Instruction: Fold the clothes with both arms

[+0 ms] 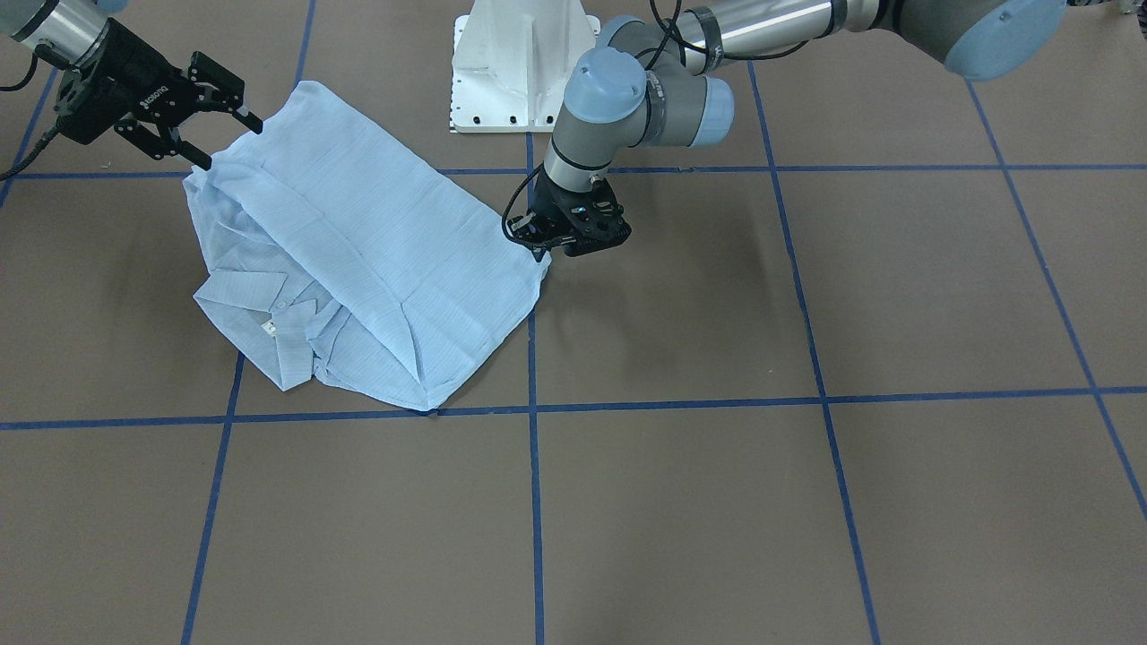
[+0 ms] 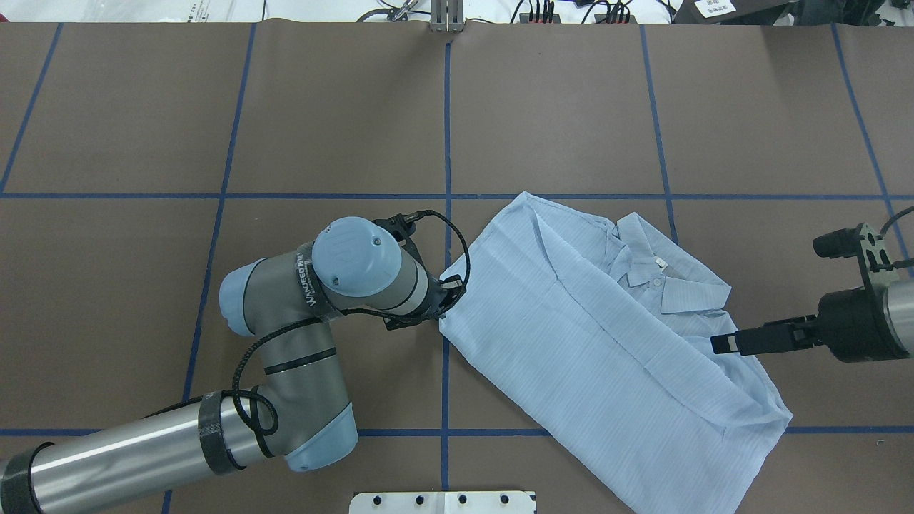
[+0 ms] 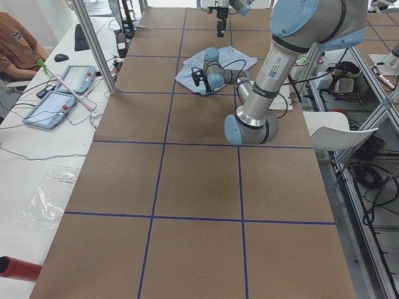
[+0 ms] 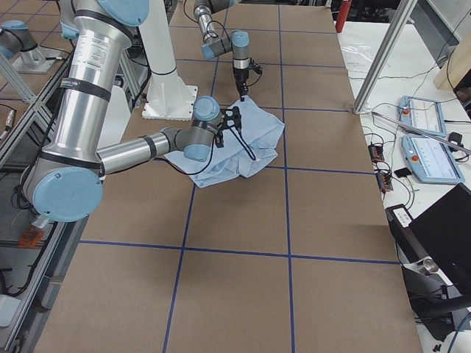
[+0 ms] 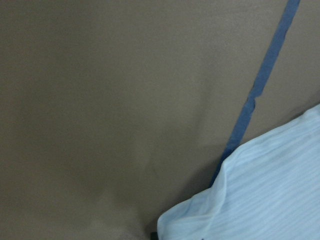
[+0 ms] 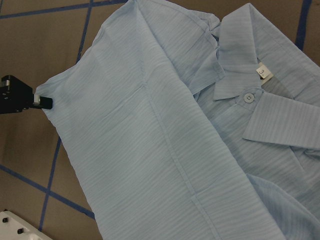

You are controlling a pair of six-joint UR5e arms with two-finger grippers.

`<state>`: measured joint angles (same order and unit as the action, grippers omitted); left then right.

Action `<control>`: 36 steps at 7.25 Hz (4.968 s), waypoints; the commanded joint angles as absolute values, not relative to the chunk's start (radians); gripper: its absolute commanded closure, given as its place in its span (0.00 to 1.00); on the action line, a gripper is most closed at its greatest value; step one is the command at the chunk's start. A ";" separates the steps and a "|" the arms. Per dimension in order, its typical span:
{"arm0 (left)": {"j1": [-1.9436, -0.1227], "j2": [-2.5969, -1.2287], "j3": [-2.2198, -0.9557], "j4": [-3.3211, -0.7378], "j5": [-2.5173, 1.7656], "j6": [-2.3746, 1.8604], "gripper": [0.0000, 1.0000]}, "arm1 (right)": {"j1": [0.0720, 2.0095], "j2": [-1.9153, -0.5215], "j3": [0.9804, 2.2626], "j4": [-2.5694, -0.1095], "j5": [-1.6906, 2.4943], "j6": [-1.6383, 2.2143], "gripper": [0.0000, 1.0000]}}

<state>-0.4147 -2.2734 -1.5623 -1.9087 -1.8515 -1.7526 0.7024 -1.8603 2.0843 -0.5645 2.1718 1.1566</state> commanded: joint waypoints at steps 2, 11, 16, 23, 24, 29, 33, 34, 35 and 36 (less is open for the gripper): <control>-0.509 -2.272 -1.577 -1.876 -1.861 -1.749 1.00 | 0.742 -1.781 2.022 -0.565 2.169 1.157 0.00; -0.785 -2.569 -0.861 -2.403 -1.718 -1.431 1.00 | 0.795 -1.651 1.928 -0.578 2.131 1.170 0.00; -0.837 -2.554 -0.859 -2.450 -1.744 -1.364 0.00 | 0.784 -1.492 1.890 -0.736 2.114 1.169 0.00; -0.864 -2.146 -1.567 -2.085 -1.988 -1.293 0.00 | 0.424 -1.063 1.868 -1.388 1.616 1.019 0.00; -0.862 -2.145 -1.566 -2.085 -1.997 -1.295 0.00 | 0.373 -1.071 1.864 -1.402 1.544 0.991 0.00; -0.857 -2.145 -1.552 -2.097 -1.997 -1.298 0.00 | 0.245 -1.080 1.792 -1.474 1.382 0.884 0.00; -0.842 -2.143 -1.539 -2.100 -1.996 -1.304 0.00 | 0.270 -1.097 1.798 -1.493 1.376 0.845 0.00; -0.830 -2.144 -1.539 -2.100 -1.996 -1.307 0.00 | 0.279 -1.117 1.804 -1.491 1.376 0.839 0.00; -0.822 -2.148 -1.539 -2.100 -1.994 -1.308 0.00 | 0.288 -1.130 1.812 -1.491 1.377 0.838 0.00; -0.813 -2.151 -1.539 -2.100 -1.994 -1.318 0.00 | 0.293 -1.162 1.834 -1.491 1.378 0.836 0.00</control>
<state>-0.8239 -2.1471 -1.5389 -2.1000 -1.9947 -1.3098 0.2848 -1.1310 1.8136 -1.4910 1.3770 0.8396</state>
